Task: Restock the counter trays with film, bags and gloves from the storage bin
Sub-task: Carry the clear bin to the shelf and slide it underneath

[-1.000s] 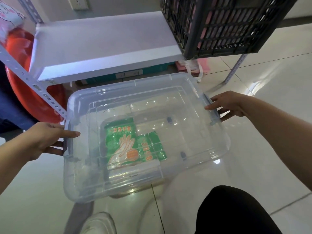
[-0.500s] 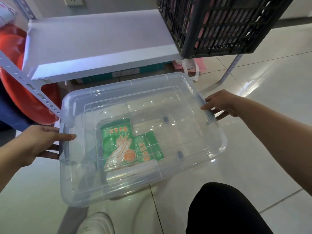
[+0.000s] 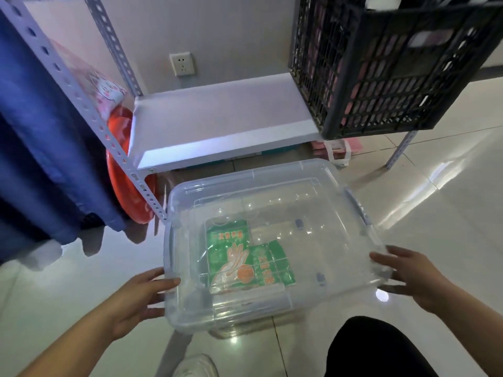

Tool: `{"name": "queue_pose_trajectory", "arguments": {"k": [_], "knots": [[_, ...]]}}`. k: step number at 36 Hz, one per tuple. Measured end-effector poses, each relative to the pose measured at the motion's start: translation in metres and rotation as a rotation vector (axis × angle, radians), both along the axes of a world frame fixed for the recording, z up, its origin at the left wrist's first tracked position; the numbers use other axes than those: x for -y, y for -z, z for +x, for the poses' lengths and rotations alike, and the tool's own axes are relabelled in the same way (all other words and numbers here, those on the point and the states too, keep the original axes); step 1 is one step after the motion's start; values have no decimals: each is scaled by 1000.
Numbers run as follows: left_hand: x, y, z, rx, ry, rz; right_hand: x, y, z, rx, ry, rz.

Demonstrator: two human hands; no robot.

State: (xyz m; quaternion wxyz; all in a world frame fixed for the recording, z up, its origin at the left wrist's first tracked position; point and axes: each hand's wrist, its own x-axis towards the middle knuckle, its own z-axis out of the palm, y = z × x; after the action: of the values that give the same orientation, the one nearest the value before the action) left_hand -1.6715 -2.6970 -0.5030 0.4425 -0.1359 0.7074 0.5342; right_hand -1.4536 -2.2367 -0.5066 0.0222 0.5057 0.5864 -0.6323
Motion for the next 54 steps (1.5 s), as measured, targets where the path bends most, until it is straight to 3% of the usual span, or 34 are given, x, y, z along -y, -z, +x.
{"name": "queue_pose_trajectory", "arguments": {"k": [5, 11, 21, 33, 43, 48, 54], "knots": [[4, 6, 34, 127, -121, 143, 5, 1, 10, -139, 142, -340], [3, -27, 29, 232, -256, 304, 8, -42, -6, -279, 66, -463], [4, -122, 31, 134, -336, 311, 11, -129, -32, -396, -10, -332], [0, -235, 0, -193, -293, 555, 7, -221, -72, -848, -106, -158], [-37, -226, -75, -259, -326, 561, -5, -208, -150, -888, -340, -16], [-38, -210, -88, -505, -57, 506, -14, -195, -163, -862, -435, 80], [-40, -187, -100, -630, -158, 487, -15, -178, -174, -844, -297, 253]]}}
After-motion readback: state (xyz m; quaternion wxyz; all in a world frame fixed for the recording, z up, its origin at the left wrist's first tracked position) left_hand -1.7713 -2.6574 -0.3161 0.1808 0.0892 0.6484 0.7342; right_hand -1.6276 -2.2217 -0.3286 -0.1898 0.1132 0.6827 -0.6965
